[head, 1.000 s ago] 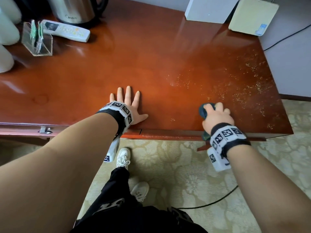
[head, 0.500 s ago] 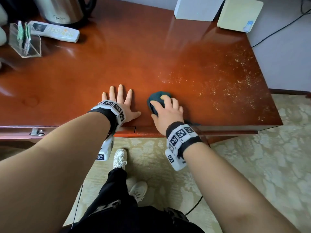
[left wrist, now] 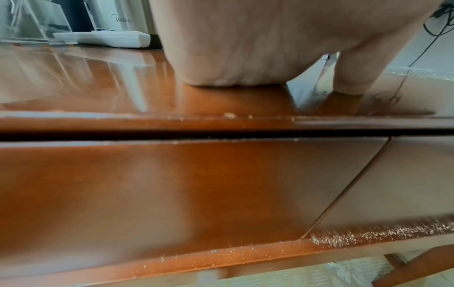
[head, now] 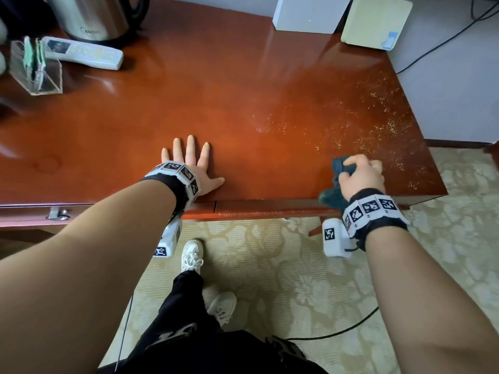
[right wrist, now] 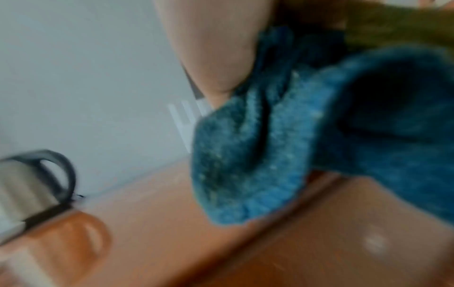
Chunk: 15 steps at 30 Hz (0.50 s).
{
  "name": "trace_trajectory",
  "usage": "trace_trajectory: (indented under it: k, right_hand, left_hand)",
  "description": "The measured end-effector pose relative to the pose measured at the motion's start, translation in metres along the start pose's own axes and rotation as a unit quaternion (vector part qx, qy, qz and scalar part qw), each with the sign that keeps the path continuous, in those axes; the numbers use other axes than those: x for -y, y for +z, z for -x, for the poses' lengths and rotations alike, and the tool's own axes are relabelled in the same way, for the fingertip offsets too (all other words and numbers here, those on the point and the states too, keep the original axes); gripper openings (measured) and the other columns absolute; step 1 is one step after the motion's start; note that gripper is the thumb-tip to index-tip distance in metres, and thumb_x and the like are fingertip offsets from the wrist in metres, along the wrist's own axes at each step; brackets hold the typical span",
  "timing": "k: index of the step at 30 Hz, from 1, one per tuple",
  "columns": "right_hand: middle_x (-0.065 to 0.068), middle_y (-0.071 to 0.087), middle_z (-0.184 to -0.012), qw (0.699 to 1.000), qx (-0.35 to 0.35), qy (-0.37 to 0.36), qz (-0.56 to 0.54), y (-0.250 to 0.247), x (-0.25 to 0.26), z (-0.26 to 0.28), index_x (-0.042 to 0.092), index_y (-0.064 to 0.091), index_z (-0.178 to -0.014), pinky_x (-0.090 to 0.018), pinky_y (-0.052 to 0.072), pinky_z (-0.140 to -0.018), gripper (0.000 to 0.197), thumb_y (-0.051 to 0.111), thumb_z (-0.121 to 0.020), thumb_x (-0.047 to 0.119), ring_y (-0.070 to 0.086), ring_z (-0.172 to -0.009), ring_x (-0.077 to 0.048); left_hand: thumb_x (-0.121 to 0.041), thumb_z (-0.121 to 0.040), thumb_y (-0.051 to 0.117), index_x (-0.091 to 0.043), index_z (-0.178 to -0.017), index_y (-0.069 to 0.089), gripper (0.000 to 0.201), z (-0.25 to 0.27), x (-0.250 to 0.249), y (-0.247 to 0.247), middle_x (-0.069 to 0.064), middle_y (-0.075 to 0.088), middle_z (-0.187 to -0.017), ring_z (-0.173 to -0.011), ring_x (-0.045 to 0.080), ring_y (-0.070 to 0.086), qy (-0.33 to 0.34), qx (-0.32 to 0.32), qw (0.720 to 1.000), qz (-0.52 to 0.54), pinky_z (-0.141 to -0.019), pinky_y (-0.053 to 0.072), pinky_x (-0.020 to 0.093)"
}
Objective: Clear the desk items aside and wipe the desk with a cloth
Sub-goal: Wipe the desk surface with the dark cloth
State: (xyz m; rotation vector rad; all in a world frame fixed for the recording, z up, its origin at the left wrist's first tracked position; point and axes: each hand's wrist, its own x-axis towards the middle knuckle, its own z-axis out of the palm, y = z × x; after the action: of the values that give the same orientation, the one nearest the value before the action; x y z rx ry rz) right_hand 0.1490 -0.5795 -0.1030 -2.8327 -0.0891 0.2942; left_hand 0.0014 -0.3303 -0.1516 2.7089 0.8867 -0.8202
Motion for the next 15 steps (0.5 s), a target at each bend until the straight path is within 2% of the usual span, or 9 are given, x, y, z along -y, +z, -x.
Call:
trace_trajectory:
  k: [2, 4, 7, 10, 13, 15]
  right_hand:
    - [-0.01, 0.035, -0.135, 0.994, -0.03, -0.097, -0.035, 0.002, 0.025, 0.003, 0.021, 0.053, -0.115, -0.039, 0.045, -0.092, 0.027, 0.048, -0.09, 0.011, 0.044, -0.119, -0.034]
    - [-0.008, 0.034, -0.137, 0.985, 0.006, -0.17, -0.03, 0.017, 0.051, 0.01, 0.025, 0.047, -0.123, -0.041, 0.046, -0.095, 0.038, 0.047, -0.089, 0.008, 0.04, -0.122, -0.03]
    - [-0.004, 0.026, -0.146, 0.975, 0.103, -0.189, 0.053, 0.05, 0.069, 0.018, 0.031, 0.033, -0.138, -0.042, 0.038, -0.101, 0.051, 0.046, -0.091, 0.015, 0.032, -0.128, -0.028]
    - [-0.002, 0.025, -0.147, 0.959, 0.09, -0.25, 0.096, 0.068, 0.064, 0.033, 0.03, 0.036, -0.137, -0.042, 0.027, -0.106, 0.046, 0.048, -0.093, 0.031, 0.028, -0.132, -0.028]
    - [0.002, 0.035, -0.137, 0.919, 0.105, -0.366, 0.098, 0.069, 0.053, 0.055, 0.027, 0.045, -0.126, -0.039, 0.032, -0.1, 0.036, 0.053, -0.091, 0.025, 0.035, -0.125, -0.023]
    - [0.002, 0.037, -0.132, 0.883, 0.128, -0.424, 0.155, 0.061, 0.045, 0.058, 0.025, 0.047, -0.118, -0.034, 0.038, -0.086, 0.032, 0.053, -0.088, 0.015, 0.038, -0.119, -0.023]
  left_hand:
    - [-0.072, -0.085, 0.03, -0.028, -0.147, -0.016, 0.089, 0.0, 0.0, 0.0, 0.004, -0.024, -0.155, -0.143, 0.031, -0.019, -0.001, 0.001, 1.0, 0.0, -0.116, -0.006, 0.05]
    - [-0.071, -0.085, 0.03, -0.028, -0.148, -0.015, 0.088, 0.001, 0.001, 0.0, 0.005, -0.024, -0.155, -0.143, 0.031, -0.019, -0.001, -0.001, 1.0, 0.001, -0.116, -0.006, 0.05]
    - [-0.071, -0.085, 0.03, -0.028, -0.148, -0.015, 0.088, 0.003, 0.0, -0.001, 0.004, -0.024, -0.155, -0.143, 0.031, -0.019, -0.003, -0.001, 1.0, 0.0, -0.116, -0.006, 0.05]
    - [-0.07, -0.086, 0.03, -0.028, -0.147, -0.016, 0.088, 0.002, 0.0, -0.001, 0.004, -0.025, -0.155, -0.143, 0.031, -0.02, -0.004, 0.003, 1.0, 0.0, -0.116, -0.006, 0.05]
    - [-0.07, -0.085, 0.031, -0.028, -0.147, -0.016, 0.088, 0.001, 0.0, 0.0, 0.004, -0.024, -0.155, -0.143, 0.031, -0.019, -0.006, 0.0, 1.0, 0.001, -0.116, -0.006, 0.05]
    - [-0.071, -0.085, 0.031, -0.029, -0.147, -0.016, 0.088, 0.0, -0.001, 0.001, 0.003, -0.024, -0.155, -0.143, 0.031, -0.019, -0.006, -0.003, 1.0, 0.001, -0.116, -0.006, 0.05]
